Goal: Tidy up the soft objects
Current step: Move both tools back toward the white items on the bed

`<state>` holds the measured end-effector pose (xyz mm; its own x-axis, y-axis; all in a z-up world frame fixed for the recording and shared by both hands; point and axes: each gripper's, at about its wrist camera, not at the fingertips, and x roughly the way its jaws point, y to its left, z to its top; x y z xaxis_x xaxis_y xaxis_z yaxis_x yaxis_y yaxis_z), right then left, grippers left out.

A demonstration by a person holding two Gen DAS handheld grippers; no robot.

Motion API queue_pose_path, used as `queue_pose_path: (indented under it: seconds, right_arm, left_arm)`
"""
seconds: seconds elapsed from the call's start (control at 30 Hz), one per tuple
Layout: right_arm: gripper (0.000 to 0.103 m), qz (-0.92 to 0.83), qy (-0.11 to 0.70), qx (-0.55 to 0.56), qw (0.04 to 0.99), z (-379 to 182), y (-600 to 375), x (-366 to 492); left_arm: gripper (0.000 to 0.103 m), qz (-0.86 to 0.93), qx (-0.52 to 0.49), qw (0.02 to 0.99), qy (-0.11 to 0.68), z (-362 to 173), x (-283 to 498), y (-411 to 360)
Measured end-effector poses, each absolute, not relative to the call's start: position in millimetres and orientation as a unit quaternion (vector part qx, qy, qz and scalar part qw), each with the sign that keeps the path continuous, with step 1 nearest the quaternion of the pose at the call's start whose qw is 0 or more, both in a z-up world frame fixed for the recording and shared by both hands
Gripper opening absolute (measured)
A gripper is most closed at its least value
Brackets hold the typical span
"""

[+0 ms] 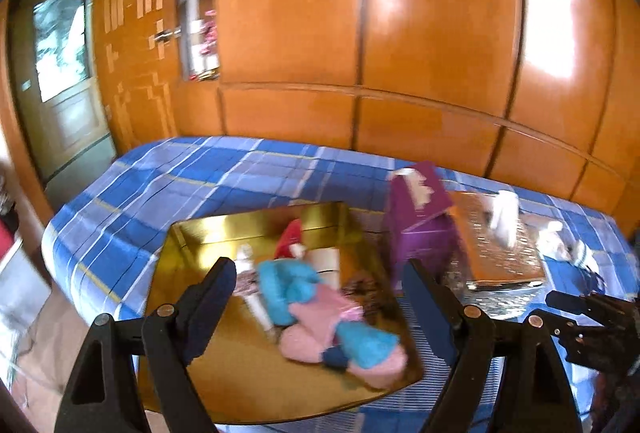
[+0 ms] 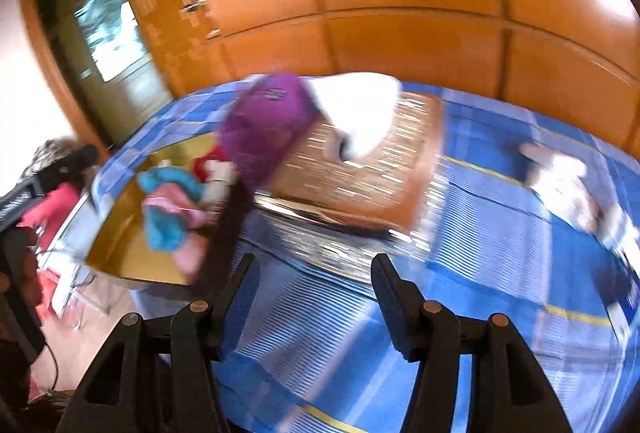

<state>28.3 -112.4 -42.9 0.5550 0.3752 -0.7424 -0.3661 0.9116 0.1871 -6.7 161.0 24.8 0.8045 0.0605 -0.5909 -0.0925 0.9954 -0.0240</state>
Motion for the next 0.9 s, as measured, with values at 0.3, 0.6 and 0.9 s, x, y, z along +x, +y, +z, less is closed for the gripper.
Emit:
queue_pose_path:
  seconds: [0.3,0.6,0.9]
  right_arm:
    - [0.058,0.096,0.435,0.039,0.894,-57.0,-202.4,16.5]
    - [0.058,-0.003,0.449,0.066,0.891,-73.0,-283.9,-12.5]
    - [0.058,-0.027,0.437,0.113,0.892,-82.2,-315.5,-26.2]
  left_arm:
    - [0.085,-0.047,0.03,0.951,0.303,42.1,7.5,90.9]
    - [0.085,-0.165,0.064,0.938,0.298,62.6,25.5,-1.3]
    - [0.085,-0.25,0.06,0.897,0.359,55.3,65.4,-104.2]
